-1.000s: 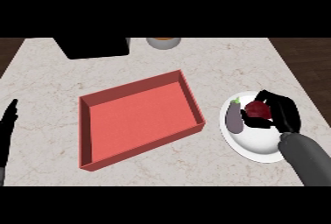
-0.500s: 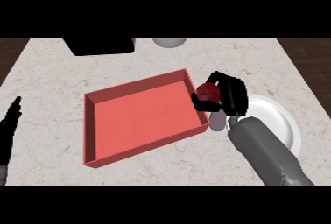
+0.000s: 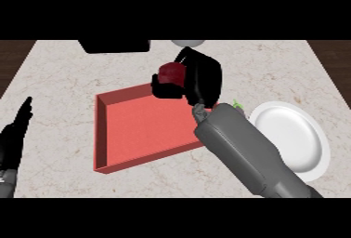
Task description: Pick the pear from the plate and place it in the cardboard box
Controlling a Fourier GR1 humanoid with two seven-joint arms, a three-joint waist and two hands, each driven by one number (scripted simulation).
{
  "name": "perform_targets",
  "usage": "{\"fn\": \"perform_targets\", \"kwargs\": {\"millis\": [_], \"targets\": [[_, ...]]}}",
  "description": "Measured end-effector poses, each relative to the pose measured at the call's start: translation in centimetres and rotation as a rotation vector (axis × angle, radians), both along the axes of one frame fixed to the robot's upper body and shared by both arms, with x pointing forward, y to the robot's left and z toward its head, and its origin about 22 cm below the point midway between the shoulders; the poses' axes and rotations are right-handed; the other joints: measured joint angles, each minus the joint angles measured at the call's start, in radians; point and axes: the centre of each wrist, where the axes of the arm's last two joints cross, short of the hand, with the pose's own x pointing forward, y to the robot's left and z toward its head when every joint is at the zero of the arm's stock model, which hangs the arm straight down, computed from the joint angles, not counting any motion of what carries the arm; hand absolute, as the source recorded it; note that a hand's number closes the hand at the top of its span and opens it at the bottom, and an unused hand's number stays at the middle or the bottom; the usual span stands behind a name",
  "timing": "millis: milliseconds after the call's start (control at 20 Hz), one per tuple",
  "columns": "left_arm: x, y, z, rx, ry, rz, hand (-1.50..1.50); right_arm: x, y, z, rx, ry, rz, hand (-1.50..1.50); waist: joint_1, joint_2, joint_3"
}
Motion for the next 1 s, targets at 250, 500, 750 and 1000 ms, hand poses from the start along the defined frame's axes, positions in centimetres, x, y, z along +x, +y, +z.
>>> {"fn": "perform_targets", "kwargs": {"millis": [250,500,750,1000], "targets": [[0.8,-0.6,0.9,-0.005,-0.019,-0.033,0.00,-0.1,2.1,3.2,0.010,0.029,-0.055,1.50,0.036,0.018,0.003],[1.7,-1.6,0.9,-0.001,-0.032,-0.055,0.00,2.3,2.2,3.4,0.010,0.072,-0.104,1.50,0.056,0.028,0.004],[1.7,-1.9,1.1,0.003,-0.040,-0.083,0.00,4.5,1.5,1.5,-0.006,0.124,-0.180,-1.50,0.079,0.036,0.005],[2.3,-2.2,1.2,-0.001,-0.041,-0.100,0.00,5.6,0.6,0.2,0.091,0.202,-0.233,-1.50,0.097,0.042,0.005]]}}
